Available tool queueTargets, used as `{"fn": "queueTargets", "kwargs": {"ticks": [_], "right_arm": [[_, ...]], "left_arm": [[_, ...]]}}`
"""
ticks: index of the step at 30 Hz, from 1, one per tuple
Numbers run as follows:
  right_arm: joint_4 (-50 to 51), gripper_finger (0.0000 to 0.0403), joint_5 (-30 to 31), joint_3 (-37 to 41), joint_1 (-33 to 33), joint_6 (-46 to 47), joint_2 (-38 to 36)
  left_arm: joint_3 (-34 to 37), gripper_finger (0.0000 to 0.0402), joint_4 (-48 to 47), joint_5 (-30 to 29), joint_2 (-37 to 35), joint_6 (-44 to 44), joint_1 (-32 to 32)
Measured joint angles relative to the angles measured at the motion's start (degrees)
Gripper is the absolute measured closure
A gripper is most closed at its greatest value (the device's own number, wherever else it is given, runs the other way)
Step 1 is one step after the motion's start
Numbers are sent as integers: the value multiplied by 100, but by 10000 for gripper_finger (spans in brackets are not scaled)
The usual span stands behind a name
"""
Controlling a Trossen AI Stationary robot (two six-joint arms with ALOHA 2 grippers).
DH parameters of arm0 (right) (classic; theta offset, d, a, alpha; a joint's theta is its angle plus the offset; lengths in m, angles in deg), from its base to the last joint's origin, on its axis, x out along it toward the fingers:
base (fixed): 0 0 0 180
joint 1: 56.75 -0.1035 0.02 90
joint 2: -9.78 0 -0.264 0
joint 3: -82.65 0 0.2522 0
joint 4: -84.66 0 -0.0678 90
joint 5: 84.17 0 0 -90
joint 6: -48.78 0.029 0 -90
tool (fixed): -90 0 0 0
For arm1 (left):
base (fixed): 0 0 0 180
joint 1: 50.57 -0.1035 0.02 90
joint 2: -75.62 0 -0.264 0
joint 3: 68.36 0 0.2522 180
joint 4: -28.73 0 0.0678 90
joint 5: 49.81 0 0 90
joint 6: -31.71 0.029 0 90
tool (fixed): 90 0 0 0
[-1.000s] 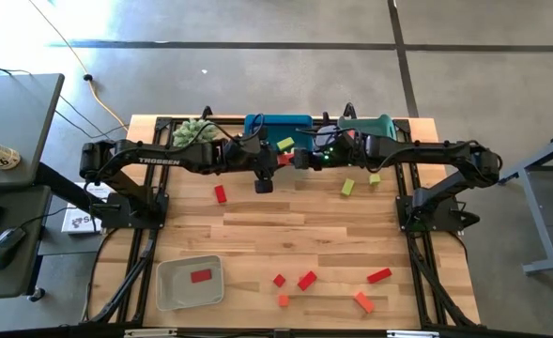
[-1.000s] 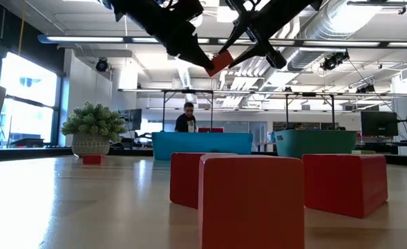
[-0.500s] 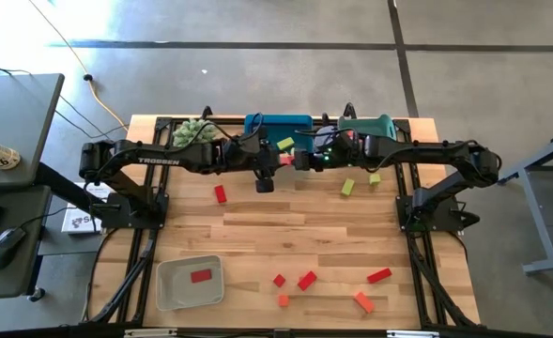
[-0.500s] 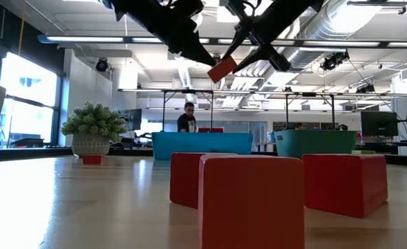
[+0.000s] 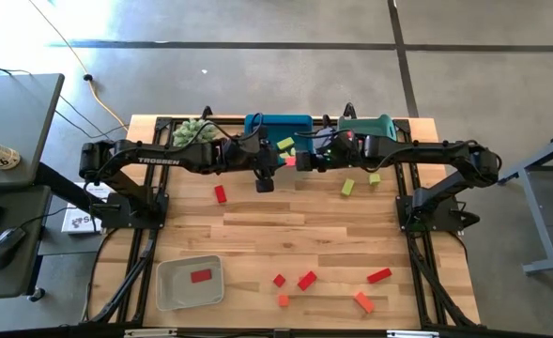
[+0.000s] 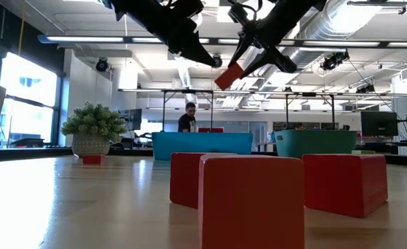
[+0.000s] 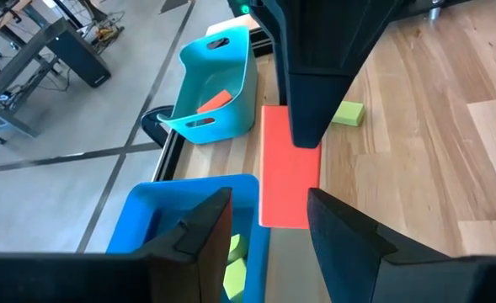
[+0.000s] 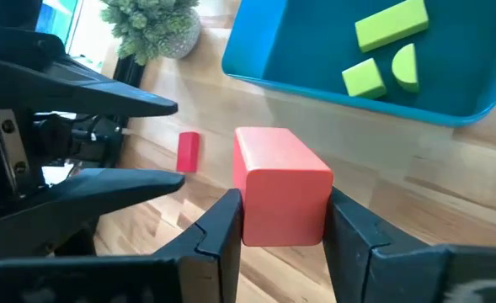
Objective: Sort & place blocks by color
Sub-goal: Put the orange block into the green bin
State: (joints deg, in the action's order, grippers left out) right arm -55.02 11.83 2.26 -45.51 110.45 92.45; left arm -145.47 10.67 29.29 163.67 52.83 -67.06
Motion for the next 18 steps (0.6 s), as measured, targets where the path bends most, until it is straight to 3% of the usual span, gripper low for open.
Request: {"fn": "queueTargets", "kwargs": {"ticks": [18], "right_arm": [[221,297,564,0,20,136,-9]], "left_arm": [[0,258,-15,-91,0,4,0]]}}
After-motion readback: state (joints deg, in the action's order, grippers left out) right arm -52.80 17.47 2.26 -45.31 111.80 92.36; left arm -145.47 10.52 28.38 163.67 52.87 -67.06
